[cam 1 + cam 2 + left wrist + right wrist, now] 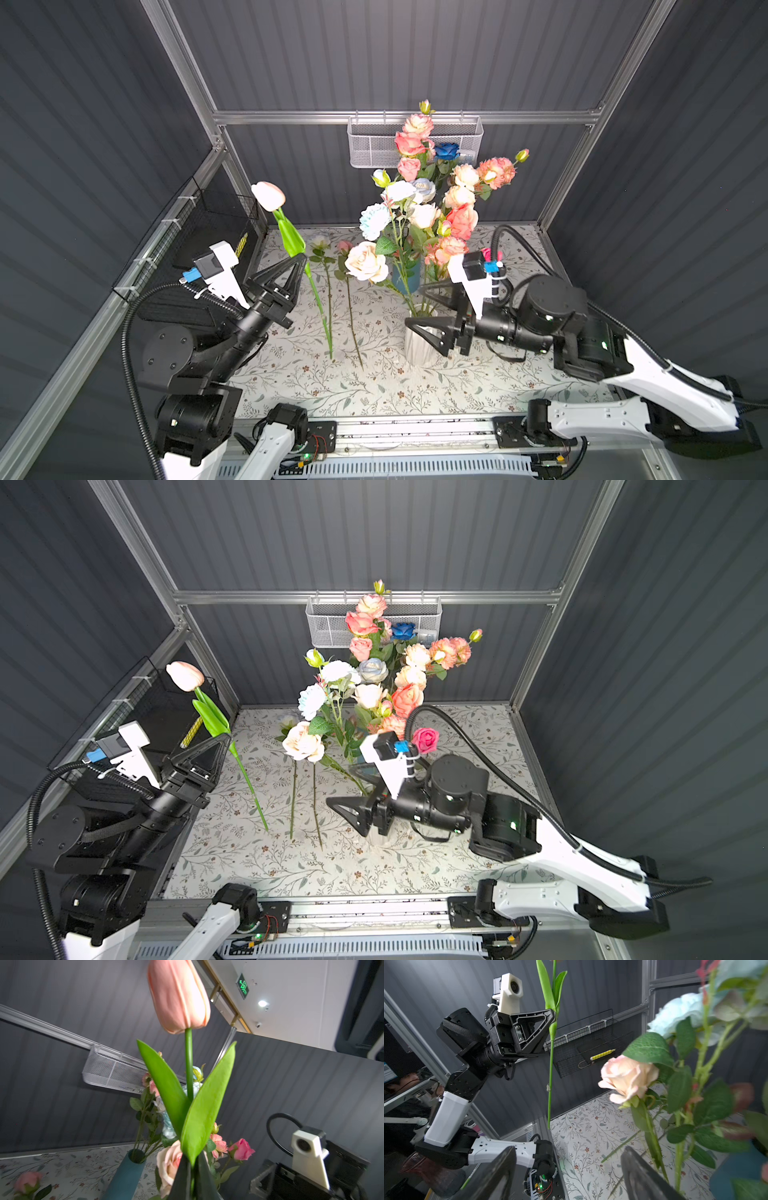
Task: Arrange the flowers into the vase
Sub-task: 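Reach the right gripper to the tulip stem below the left gripper and grasp, then open the left gripper while the right gripper carries the tulip over the vase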
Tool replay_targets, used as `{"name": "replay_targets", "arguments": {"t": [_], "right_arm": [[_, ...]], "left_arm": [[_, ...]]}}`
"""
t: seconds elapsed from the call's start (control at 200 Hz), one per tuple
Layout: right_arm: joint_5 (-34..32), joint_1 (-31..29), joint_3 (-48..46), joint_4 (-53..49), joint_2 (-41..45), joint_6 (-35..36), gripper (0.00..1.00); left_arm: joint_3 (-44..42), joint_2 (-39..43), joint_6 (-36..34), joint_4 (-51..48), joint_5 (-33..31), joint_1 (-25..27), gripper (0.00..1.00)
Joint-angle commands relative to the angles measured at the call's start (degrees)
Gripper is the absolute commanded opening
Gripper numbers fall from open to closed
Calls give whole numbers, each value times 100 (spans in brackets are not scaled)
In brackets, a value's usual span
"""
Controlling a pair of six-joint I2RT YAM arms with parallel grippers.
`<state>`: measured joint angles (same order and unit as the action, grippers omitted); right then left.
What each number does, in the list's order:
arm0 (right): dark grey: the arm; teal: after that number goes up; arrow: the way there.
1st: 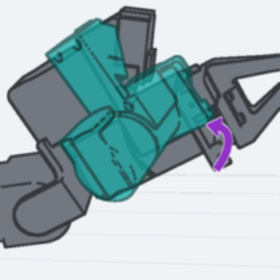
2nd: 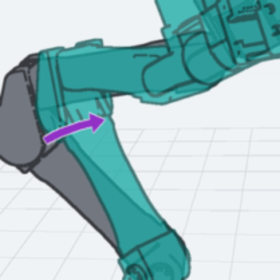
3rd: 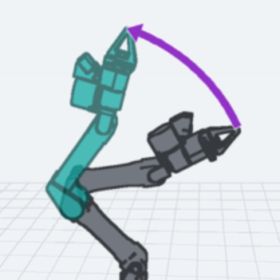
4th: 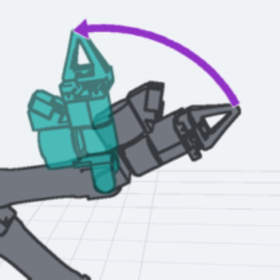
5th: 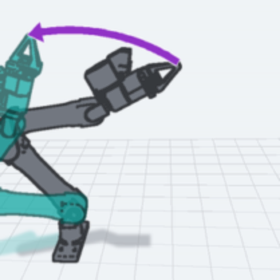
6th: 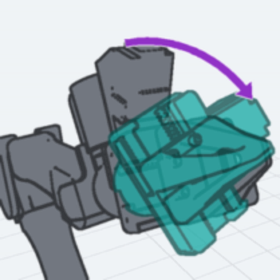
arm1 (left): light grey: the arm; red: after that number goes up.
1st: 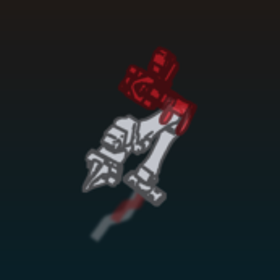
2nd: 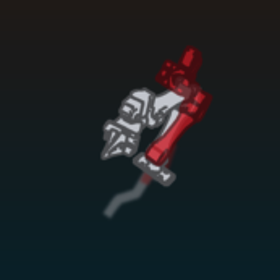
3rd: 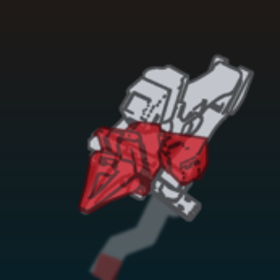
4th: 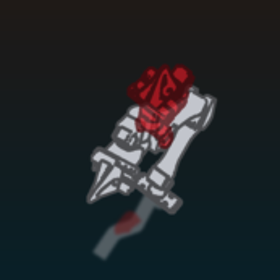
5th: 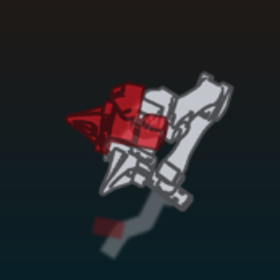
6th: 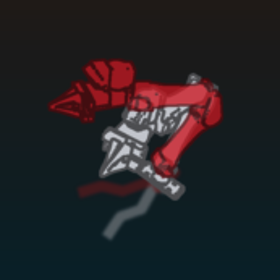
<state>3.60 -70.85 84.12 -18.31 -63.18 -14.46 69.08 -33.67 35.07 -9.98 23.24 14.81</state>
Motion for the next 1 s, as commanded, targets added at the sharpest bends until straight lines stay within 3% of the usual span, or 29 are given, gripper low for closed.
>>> {"name": "replay_targets", "arguments": {"t": [0.0,0.2,0.395,0.44,0.505,0.57,0.65,0.68,0.725,0.82,0.995], "right_arm": [[674,-84,743,-129,-778,93,81],[1142,-124,2078,-366,-1974,149,79],[1402,-132,2792,-645,-2589,193,71],[1441,-135,2840,-591,-2658,185,64],[1454,-135,2877,-506,-2713,172,44],[1445,-133,2882,-452,-2743,170,22],[1381,-133,2778,-428,-2671,180,0],[1308,-135,2693,-350,-2613,180,0],[1183,-134,2523,-190,-2480,187,0],[868,-140,2096,15,-2129,227,0],[110,-131,1338,33,-1326,436,0]], "left_arm": [[-279,118,473,1203,1036,-15,0],[-554,107,1147,2276,1645,-21,0],[-575,86,1368,2488,1878,-20,0],[-605,75,1463,2584,1918,-22,0],[-670,63,1567,2683,1930,-17,1],[-711,79,1579,2677,1888,-21,18],[-698,151,1399,2345,1698,-22,60],[-711,188,1314,2198,1597,-22,73],[-694,219,1231,2056,1527,-20,86],[-685,312,985,1696,1302,-22,99],[-659,602,95,608,494,-22,100]]}}
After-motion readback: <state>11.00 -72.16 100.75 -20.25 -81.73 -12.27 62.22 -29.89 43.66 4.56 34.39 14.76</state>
